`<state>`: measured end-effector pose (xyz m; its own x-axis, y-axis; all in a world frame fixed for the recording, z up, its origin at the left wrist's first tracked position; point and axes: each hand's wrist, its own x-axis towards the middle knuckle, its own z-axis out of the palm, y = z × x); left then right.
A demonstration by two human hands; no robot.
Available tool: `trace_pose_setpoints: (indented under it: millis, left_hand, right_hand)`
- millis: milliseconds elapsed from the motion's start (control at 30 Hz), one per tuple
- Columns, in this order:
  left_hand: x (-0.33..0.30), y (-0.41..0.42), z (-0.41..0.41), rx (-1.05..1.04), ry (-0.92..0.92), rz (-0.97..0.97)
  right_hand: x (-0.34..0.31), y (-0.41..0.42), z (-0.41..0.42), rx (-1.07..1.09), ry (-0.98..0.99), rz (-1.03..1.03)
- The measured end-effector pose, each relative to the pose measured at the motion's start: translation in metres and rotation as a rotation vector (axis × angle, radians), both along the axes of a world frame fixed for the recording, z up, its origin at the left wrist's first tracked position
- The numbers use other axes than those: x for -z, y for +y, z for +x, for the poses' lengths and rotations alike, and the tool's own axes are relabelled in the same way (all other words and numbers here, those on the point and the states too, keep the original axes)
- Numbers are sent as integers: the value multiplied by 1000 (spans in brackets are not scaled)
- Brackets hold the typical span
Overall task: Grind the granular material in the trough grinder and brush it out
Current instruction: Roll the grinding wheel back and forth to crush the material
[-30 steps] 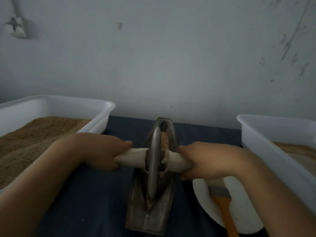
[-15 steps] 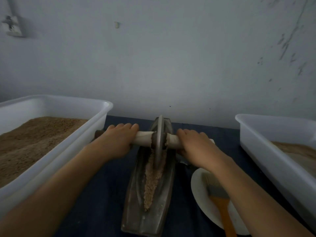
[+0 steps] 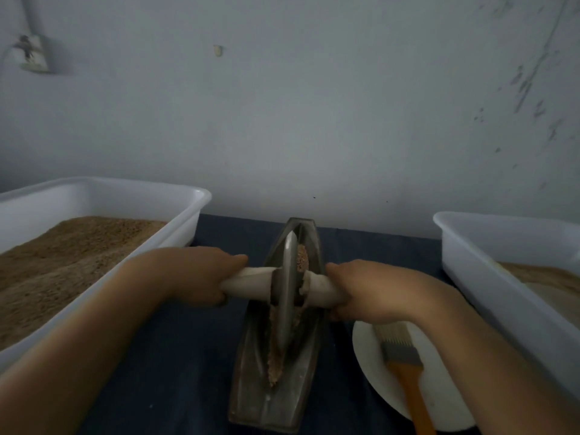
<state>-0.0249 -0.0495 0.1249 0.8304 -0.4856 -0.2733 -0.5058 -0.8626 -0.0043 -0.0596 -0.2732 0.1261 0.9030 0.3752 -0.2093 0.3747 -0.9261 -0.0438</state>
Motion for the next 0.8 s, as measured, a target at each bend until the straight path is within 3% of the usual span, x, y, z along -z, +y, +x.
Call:
trace_pose_setpoints:
  millis: [133,267,400,600,700,800]
  left_hand:
    - [-9,5,-9,21,90,23]
    - [-2,1,0,-4,52,10]
    - [15,-6,19,-39,-150,-33]
    - [43,-10,39,-46,-601,-114]
    - [50,-10,41,-47,-667,-174]
    - [53,-8,41,-44,-663,-205]
  right_hand:
    - [-12,1,-13,-21,116,-27]
    - [-5,2,-4,4,74,-24]
    - [18,-3,19,46,-224,3]
    - [46,-12,43,46,-589,15]
    - [49,-13,47,53,-629,41]
    - [38,-18,41,-1,-513,80]
